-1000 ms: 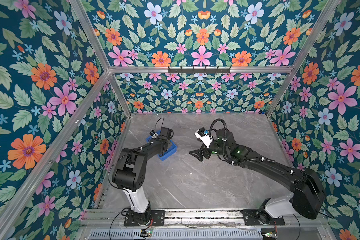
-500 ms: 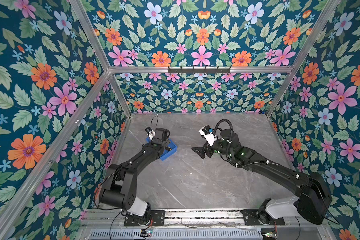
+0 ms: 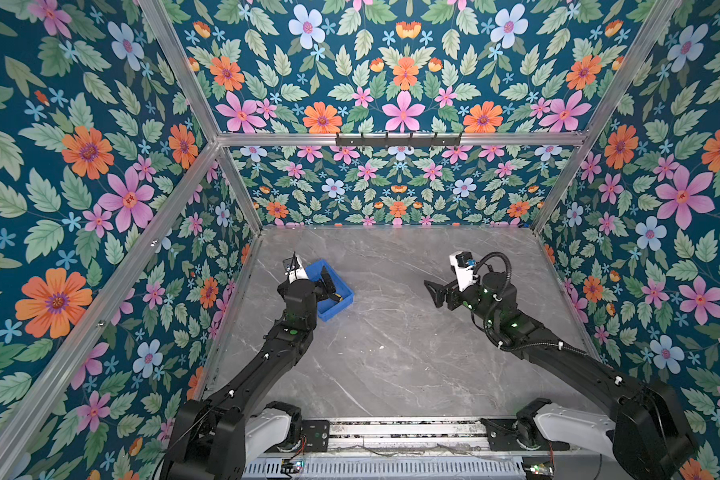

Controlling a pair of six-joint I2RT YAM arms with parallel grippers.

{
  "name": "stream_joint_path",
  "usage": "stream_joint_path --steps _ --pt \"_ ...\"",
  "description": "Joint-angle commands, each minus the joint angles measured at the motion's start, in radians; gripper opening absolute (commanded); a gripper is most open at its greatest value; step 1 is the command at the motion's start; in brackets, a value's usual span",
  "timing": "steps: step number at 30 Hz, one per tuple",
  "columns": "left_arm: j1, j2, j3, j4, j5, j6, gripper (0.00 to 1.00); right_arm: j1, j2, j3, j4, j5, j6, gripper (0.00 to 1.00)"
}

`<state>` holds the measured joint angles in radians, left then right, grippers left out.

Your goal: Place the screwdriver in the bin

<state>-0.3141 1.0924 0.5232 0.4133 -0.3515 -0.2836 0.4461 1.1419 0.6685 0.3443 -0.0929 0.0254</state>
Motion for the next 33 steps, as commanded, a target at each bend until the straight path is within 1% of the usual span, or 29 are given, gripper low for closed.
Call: stream_joint_path --steps 1,3,5,9,13,17,18,20,22,26,28,30,31,32,33 --pt "0.003 -0.031 -0.057 0.129 -0.047 0.181 0.99 -0.085 -0.046 -0.056 0.035 0.037 -0.015 0.99" --pt "0.012 -0.050 -0.120 0.191 -0.077 0.212 0.98 -0.146 -0.066 -0.097 0.029 0.062 -0.025 0.99" --pt "0.036 -0.058 -0.185 0.256 -0.046 0.258 0.99 -0.195 -0.068 -0.145 0.048 0.120 -0.040 0.99" --pt "0.092 -0.034 -0.277 0.347 0.008 0.263 0.99 -0.288 -0.055 -0.238 0.155 0.182 -0.024 0.99" --pt "0.142 0.038 -0.343 0.475 0.053 0.256 0.99 -0.367 -0.003 -0.286 0.238 0.225 0.018 0.99" --pt "0.185 0.158 -0.384 0.656 0.103 0.259 0.99 -0.402 0.050 -0.292 0.278 0.253 0.002 0.99" --pt "0.194 0.185 -0.385 0.705 0.127 0.266 0.99 -0.416 0.056 -0.283 0.245 0.242 0.013 0.99" --pt "0.210 0.226 -0.377 0.745 0.152 0.264 0.99 -0.445 0.076 -0.296 0.261 0.202 0.039 0.99" --pt "0.233 0.276 -0.363 0.802 0.180 0.263 0.99 -0.459 0.107 -0.336 0.346 0.191 0.049 0.99" --pt "0.266 0.364 -0.323 0.855 0.222 0.292 0.99 -0.461 0.202 -0.387 0.510 0.158 0.041 0.99" --pt "0.290 0.419 -0.301 0.862 0.246 0.274 0.99 -0.463 0.250 -0.388 0.552 0.156 0.042 0.99" --pt "0.300 0.482 -0.301 0.924 0.267 0.273 0.99 -0.461 0.298 -0.382 0.587 0.157 0.039 0.99" --pt "0.300 0.523 -0.307 0.973 0.267 0.271 0.99 -0.462 0.310 -0.374 0.592 0.156 0.038 0.99" --pt "0.302 0.538 -0.306 1.000 0.273 0.278 0.99 -0.462 0.301 -0.359 0.543 0.153 0.036 0.99" --pt "0.302 0.513 -0.289 0.912 0.281 0.272 0.99 -0.467 0.292 -0.355 0.518 0.145 0.038 0.99"
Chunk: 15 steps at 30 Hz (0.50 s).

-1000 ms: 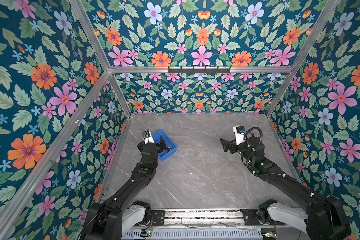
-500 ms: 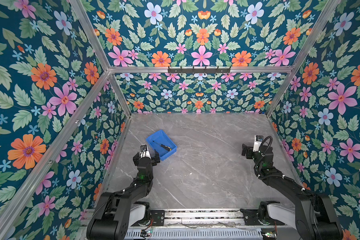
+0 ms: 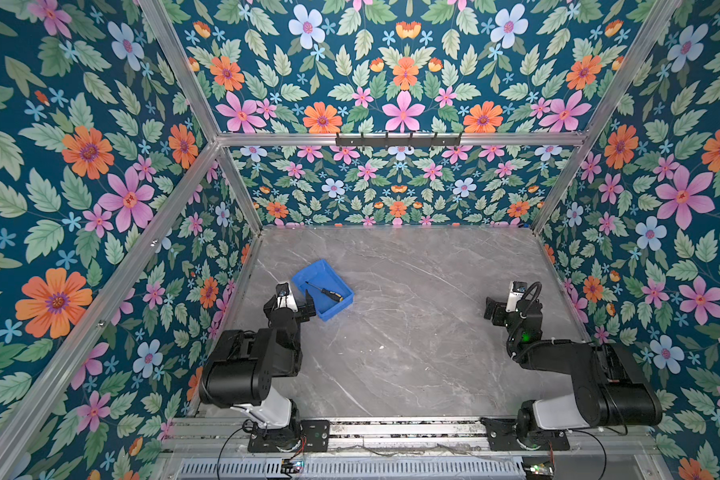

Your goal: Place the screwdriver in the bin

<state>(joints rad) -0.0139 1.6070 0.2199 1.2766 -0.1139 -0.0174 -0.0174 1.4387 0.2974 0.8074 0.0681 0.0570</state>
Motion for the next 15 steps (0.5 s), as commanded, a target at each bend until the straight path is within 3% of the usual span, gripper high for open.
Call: stream_joint_path --steps 1,15 --pt "0.002 -0.008 0.036 -0.014 0.040 0.004 0.99 -0.004 0.007 0.010 0.091 -0.015 0.008 0.99" --pt "0.000 0.011 0.064 -0.019 0.017 0.013 1.00 -0.004 0.000 0.014 0.067 -0.014 0.006 0.99"
